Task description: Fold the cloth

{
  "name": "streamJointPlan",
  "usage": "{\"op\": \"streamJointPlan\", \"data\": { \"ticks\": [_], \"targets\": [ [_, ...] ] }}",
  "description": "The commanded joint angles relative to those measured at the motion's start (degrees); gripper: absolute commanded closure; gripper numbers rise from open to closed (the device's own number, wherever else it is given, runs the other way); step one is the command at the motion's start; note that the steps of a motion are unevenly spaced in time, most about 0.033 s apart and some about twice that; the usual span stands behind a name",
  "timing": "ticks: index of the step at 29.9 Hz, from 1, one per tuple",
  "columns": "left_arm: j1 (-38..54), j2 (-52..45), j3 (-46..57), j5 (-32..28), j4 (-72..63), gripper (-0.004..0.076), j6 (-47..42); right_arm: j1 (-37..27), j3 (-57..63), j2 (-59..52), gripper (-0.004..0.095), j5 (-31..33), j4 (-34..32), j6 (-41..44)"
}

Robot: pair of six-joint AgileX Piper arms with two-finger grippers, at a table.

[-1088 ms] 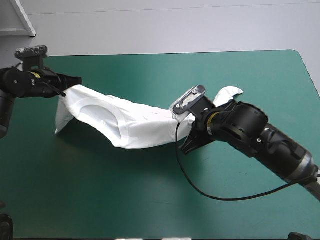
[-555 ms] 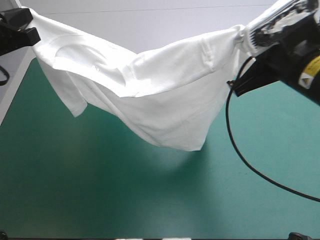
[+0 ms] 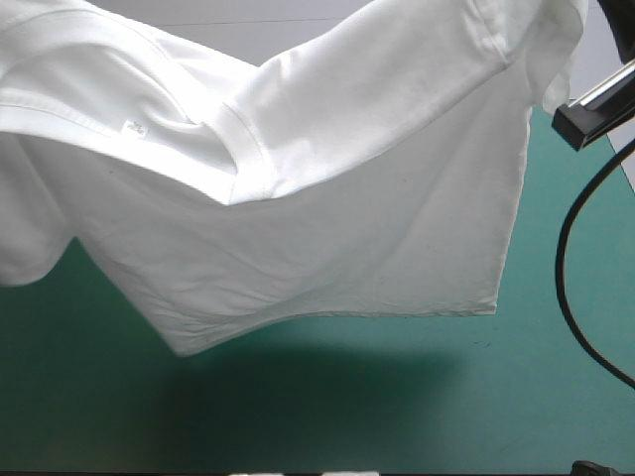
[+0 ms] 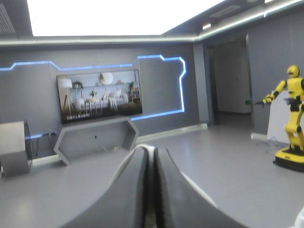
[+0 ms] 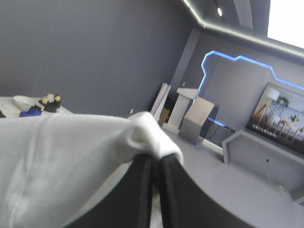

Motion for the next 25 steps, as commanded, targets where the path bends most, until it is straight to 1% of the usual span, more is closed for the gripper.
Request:
{"op": "streamJointPlan", "data": {
  "ticks": [1, 6, 11, 14, 15, 16, 18, 20, 21, 23, 25],
  "targets": [
    [-0.2, -0.1, -1.1, -7.6, -1.8, 0.0732, 0.8, 0.0, -1.0, -0.3, 0.0922, -7.8, -0.5, -1.1],
    [-0.2, 1.2, 0.4, -6.3, -1.0, 0.0732, 1.1, 0.0, -1.0, 1.5, 0.0922, -5.3, -5.5, -0.1],
    [-0.2, 4.3, 5.7, -5.8, 0.0, 0.0732, 0.6, 0.0, -0.7, 3.5, 0.0923, -2.6, -13.8, 4.8],
    [-0.2, 6.5, 9.7, -4.7, 1.2, 0.0732, 0.6, 0.0, -0.7, 5.5, 0.0923, 1.9, -17.7, 8.3],
    [-0.2, 7.5, 11.3, -4.4, 1.4, 0.0732, 0.6, -0.2, -0.5, 6.6, 0.0927, 4.9, -18.9, 9.0],
    [-0.2, 8.6, 12.7, -4.3, 1.5, 0.0732, 0.6, -0.5, 0.0, 7.5, 0.0927, 6.4, -20.1, 9.8],
    [-0.2, 11.2, 16.3, -4.3, 2.2, 0.0732, 0.6, -2.6, 2.6, 8.8, 0.0927, 7.0, -22.4, 12.0],
    [-0.2, 14.1, 19.5, -4.2, 3.7, 0.0732, 0.6, -6.6, 6.0, 10.0, 0.0927, 5.5, -21.6, 15.6],
    [-0.2, 15.8, 20.8, -4.0, 4.3, 0.0732, 0.6, -9.7, 8.0, 10.9, 0.0927, 5.0, -19.6, 17.0],
    [-0.2, 19.3, 22.2, -3.9, 5.0, 0.0732, 0.5, -17.1, 11.9, 12.9, 0.0927, 4.1, -11.9, 17.9],
    [-1.0, 23.1, 22.2, -4.4, 5.5, 0.0732, 0.5, -25.6, 16.7, 15.1, 0.0927, 0.3, -2.2, 17.6]
  ]
}}
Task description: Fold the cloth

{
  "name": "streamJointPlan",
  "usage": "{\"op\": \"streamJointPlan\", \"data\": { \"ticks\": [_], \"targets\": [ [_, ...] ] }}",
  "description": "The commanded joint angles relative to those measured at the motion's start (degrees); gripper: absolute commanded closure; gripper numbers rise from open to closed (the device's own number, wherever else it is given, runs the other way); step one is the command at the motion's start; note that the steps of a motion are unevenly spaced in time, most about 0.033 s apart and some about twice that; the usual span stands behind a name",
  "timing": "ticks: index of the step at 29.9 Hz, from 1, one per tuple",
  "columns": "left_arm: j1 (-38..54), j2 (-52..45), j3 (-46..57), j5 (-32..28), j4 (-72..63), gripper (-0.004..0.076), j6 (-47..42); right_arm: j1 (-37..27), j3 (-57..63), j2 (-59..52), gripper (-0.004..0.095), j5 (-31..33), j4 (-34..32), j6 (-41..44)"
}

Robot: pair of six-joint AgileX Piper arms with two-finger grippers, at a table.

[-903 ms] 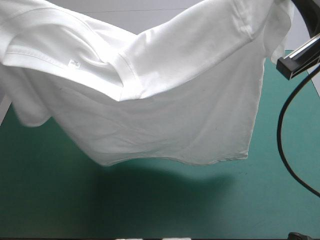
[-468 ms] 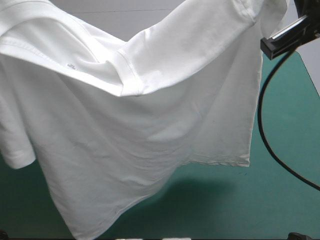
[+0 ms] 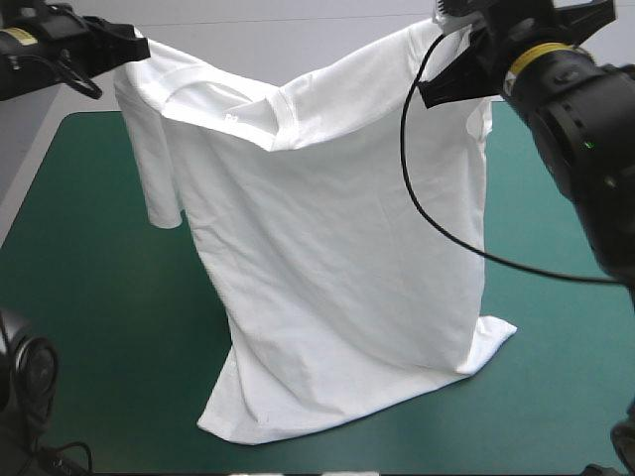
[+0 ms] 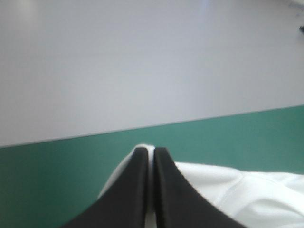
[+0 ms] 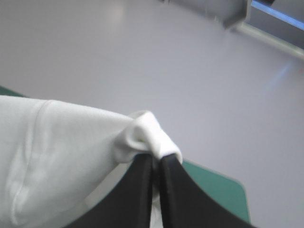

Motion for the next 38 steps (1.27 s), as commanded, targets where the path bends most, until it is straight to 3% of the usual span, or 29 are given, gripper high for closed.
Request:
{"op": "streamJointPlan", "data": {
  "ticks": [1, 7, 13, 23, 28, 32, 35, 38],
  "targets": [
    [-1.6, 3.9, -0.4, -5.7, 0.4, 0.0732, -0.5, -12.2, 5.5, 2.2, 0.0927, -8.9, 10.6, 0.7],
    [-4.3, 14.9, -0.4, -17.2, 3.2, 0.0732, -2.1, -24.9, 7.6, 12.2, 0.0927, -17.0, 22.8, -2.6],
    [-5.9, 25.9, -0.4, -20.0, 3.7, 0.0732, -2.4, -31.0, 7.6, 23.6, 0.0927, -20.2, 37.4, -9.5],
    [-9.8, 37.5, -0.6, -26.1, 10.1, 0.0732, -7.0, -32.1, 7.3, 38.8, 0.0927, -20.1, 44.0, -10.1],
    [-9.8, 38.9, -0.6, -24.6, 10.3, 0.0723, -6.5, -33.5, 7.2, 40.8, 0.0886, -19.6, 45.8, -12.4],
    [-9.8, 38.9, -0.8, -23.8, 8.5, 0.0622, -2.5, -34.9, 5.9, 40.8, 0.0609, -19.4, 50.0, -14.9],
    [-9.8, 38.9, -1.5, -19.1, 1.7, 0.0437, 2.4, -35.5, 3.6, 40.8, 0.0394, -17.0, 50.9, -14.2],
    [-9.8, 38.9, -3.2, -12.9, 0.6, 0.0265, 3.9, -35.6, 1.0, 40.8, 0.0346, -13.2, 50.9, -12.9]
  ]
}}
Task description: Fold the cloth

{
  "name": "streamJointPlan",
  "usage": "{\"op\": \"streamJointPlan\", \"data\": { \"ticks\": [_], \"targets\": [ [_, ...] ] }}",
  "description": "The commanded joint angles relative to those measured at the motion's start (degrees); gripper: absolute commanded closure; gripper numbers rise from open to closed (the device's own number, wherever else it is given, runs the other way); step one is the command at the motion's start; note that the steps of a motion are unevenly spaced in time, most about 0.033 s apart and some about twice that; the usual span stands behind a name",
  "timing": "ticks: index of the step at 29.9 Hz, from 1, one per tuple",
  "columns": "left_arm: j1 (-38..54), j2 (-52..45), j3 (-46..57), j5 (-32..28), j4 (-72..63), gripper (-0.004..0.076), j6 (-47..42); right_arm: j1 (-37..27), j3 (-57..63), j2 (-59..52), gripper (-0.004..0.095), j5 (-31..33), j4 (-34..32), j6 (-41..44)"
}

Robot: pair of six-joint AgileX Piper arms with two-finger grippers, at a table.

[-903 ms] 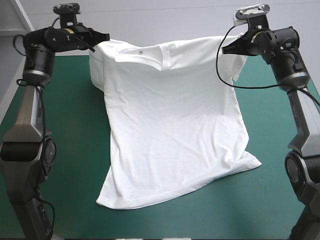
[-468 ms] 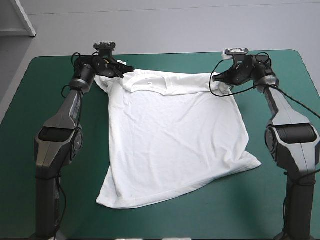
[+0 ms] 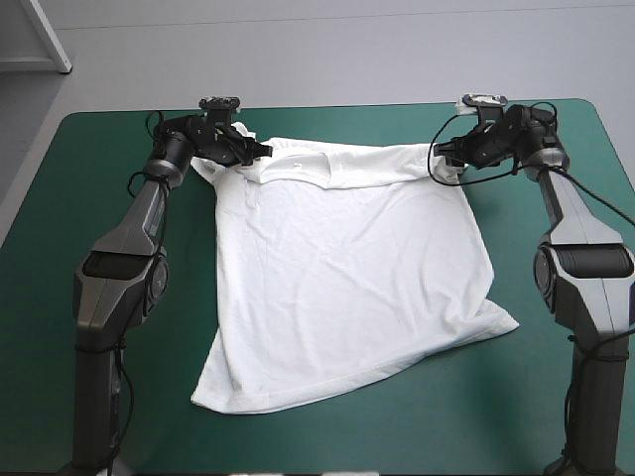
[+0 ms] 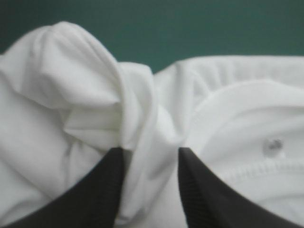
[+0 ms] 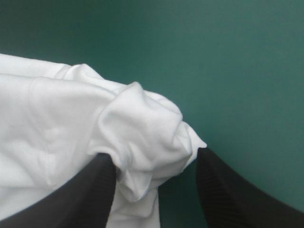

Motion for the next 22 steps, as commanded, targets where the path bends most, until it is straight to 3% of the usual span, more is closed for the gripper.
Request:
{"op": "streamJointPlan", "data": {
  "ticks": [1, 3, 13, 22],
  "targets": [
    [-0.2, -4.4, -4.0, 5.3, -3.5, 0.0234, 1.9, -0.5, -5.2, -3.7, 0.0354, 2.8, 1.4, 0.9],
    [-0.2, -4.4, -6.7, 9.5, -3.4, 0.0202, 1.7, -0.5, -7.8, -3.7, 0.0367, 6.1, 1.7, 1.1],
    [-0.2, -9.6, -27.8, 25.1, 6.5, 0.0209, -1.8, -0.5, -26.2, -7.7, 0.0463, 20.9, -0.2, 1.8],
    [-0.2, -23.3, -38.4, 25.0, 6.1, 0.0209, -7.1, -0.6, -29.1, -22.7, 0.0477, 21.4, 0.0, 1.4]
  ]
}}
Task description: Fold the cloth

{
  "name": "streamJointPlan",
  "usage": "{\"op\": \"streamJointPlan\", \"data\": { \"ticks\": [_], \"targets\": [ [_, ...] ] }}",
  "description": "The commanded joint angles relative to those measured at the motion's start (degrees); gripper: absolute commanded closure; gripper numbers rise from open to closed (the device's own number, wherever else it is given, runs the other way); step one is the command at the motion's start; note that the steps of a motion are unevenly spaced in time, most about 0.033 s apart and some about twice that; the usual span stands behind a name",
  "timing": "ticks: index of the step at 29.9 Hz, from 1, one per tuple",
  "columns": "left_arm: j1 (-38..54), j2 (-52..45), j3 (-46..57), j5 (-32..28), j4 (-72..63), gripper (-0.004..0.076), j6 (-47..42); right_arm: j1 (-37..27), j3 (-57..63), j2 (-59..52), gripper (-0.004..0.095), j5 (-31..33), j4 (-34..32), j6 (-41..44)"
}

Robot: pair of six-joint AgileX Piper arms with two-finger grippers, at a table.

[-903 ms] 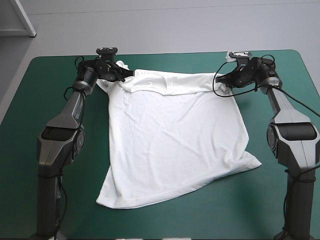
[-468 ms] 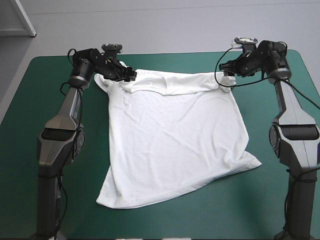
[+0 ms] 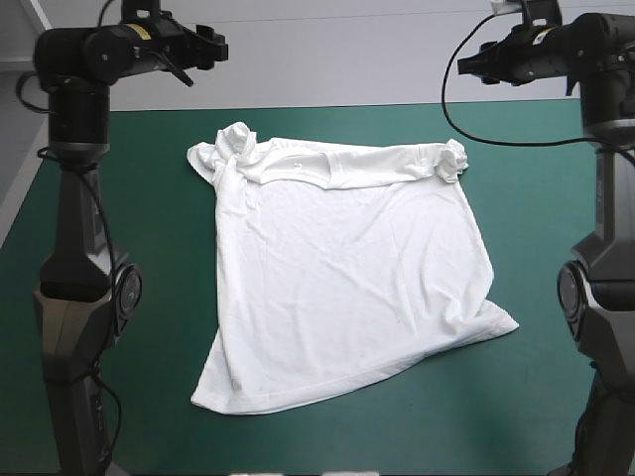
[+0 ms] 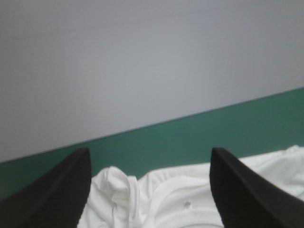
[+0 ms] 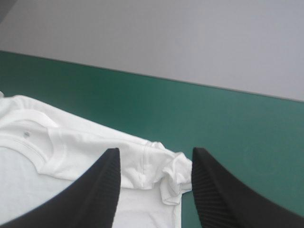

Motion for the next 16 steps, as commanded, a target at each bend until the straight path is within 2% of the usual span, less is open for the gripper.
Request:
{"op": "streamJointPlan", "data": {
  "ticks": [1, 10, 13, 16],
  "targets": [
    [-0.1, -10.6, -2.9, 1.7, -1.0, 0.0209, -0.9, -0.5, -2.0, -10.9, 0.0486, -0.2, 1.0, -0.4],
    [-0.1, -31.7, -1.2, 1.7, -0.6, 0.0228, -0.7, -0.4, -2.0, -30.5, 0.0515, -0.2, 1.9, -1.2],
    [-0.1, -39.3, 5.0, 1.7, 0.3, 0.0255, 0.8, -0.4, -0.4, -36.6, 0.0515, -0.2, 1.0, -2.6],
    [-0.1, -47.3, 18.3, 1.7, 2.3, 0.0266, 2.1, -0.4, 9.8, -43.5, 0.0515, -0.1, -0.2, -2.7]
  ]
}}
